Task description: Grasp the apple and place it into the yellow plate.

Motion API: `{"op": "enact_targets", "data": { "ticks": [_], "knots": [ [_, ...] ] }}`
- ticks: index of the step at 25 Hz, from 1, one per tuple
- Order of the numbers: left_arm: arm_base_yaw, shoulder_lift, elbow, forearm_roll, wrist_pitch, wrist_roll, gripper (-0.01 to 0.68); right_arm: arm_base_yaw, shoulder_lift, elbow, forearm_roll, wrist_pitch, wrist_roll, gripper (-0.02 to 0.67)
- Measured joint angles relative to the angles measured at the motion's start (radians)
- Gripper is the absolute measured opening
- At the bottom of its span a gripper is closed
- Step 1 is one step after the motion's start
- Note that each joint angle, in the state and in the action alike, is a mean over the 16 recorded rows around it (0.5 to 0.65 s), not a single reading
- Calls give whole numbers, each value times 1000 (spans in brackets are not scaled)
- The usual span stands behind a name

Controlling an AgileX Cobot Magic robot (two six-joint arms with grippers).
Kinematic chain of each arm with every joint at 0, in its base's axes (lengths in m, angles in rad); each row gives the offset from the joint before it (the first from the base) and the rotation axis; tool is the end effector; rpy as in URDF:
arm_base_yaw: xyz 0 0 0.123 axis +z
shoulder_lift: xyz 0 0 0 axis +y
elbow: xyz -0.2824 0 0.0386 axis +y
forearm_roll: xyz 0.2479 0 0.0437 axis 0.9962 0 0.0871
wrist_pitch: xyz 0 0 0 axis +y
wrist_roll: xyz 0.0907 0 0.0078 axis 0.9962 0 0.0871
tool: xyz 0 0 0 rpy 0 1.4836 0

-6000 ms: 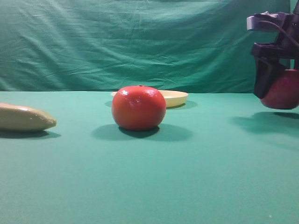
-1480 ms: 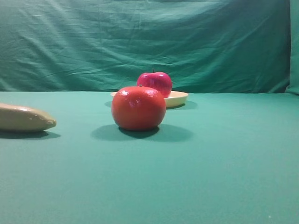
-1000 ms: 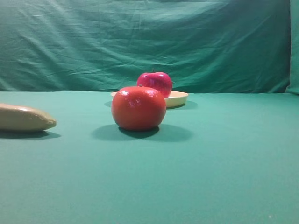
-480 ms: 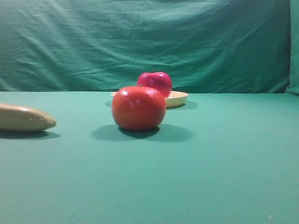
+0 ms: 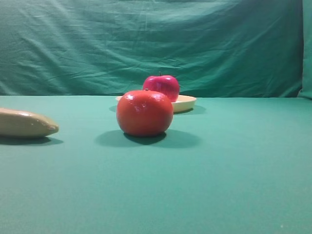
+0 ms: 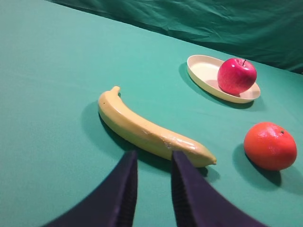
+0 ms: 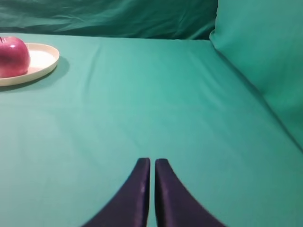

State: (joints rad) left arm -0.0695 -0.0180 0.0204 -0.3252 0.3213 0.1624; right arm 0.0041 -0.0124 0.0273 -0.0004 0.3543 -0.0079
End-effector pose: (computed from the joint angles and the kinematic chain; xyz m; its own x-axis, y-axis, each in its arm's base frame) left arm 0.0525 -0.0129 0.1797 -0.2406 -0.1296 -0.9619 0.1335 0.9772 -0.1650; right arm 0.0531 0.0002 0.1726 -0.2782 -0.0094 -0.9605 -0.0063 0.9999 -0.0080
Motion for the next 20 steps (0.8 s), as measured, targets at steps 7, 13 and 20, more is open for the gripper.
{"op": "enact_targets", "data": {
  "ticks": [7, 13, 20],
  "knots": [
    [0, 0, 0, 0, 0, 0, 157, 0, -1, 0, 0, 12, -11, 0],
    [0, 0, 0, 0, 0, 0, 157, -1, -1, 0, 0, 12, -14, 0],
    [0, 0, 0, 0, 0, 0, 157, -1, -1, 0, 0, 12, -16, 0]
  ]
}}
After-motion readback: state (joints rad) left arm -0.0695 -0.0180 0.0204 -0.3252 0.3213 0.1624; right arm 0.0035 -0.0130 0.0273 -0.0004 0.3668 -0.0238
